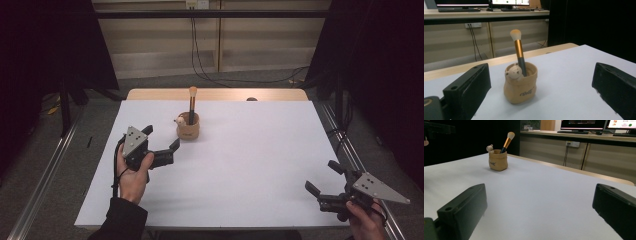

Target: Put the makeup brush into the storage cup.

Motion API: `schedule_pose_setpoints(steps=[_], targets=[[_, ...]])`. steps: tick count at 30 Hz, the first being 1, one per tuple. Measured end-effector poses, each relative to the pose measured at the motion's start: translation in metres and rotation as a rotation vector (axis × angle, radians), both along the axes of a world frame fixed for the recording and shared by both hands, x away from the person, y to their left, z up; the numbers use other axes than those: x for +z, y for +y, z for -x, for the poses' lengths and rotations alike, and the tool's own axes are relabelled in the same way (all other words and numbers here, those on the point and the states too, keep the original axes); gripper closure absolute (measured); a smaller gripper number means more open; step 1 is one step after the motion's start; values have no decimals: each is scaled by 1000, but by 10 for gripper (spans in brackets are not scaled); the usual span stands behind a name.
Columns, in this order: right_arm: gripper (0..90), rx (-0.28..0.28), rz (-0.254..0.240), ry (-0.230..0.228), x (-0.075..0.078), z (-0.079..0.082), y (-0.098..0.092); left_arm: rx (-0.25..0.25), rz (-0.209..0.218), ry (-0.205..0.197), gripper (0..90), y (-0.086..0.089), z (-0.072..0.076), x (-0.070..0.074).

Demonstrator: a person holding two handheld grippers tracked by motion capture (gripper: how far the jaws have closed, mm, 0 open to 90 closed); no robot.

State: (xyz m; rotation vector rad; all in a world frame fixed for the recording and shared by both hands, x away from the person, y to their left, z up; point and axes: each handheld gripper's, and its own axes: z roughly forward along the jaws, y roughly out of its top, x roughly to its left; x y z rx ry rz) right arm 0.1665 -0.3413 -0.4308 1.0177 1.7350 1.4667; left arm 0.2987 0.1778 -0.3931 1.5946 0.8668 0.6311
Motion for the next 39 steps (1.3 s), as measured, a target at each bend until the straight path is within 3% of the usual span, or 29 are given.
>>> schedule_pose_setpoints(steps=[6, 16, 22, 25, 32, 34, 35, 36, 39], targets=[[0, -4, 0, -4, 0, 0, 0, -7, -22, -7, 17, 8, 14, -3], [0, -6, 3, 0, 0, 0, 0, -15, 21, -3, 17, 18, 39, -5], [0, -3, 0, 0, 0, 0, 0, -10, -2, -1, 16, 24, 56, -10], [0, -1, -2, -2, 0, 0, 0, -23, 15, 6, 14, 27, 63, -12], [0, -7, -1, 1, 0, 0, 0, -11, 12, -3, 14, 28, 80, -11], [0, -5, 4, 1, 0, 0, 0, 17, -12, -12, 13, 28, 86, -10], [0, 1, 1, 5, 0, 0, 0, 20, -8, -3, 13, 28, 88, -10], [0, -2, 1, 0, 0, 0, 0, 14, 21, 3, 14, 29, 89, -12], [0, -4, -2, -2, 0, 0, 0, 34, 9, 24, 14, 29, 91, -17]])
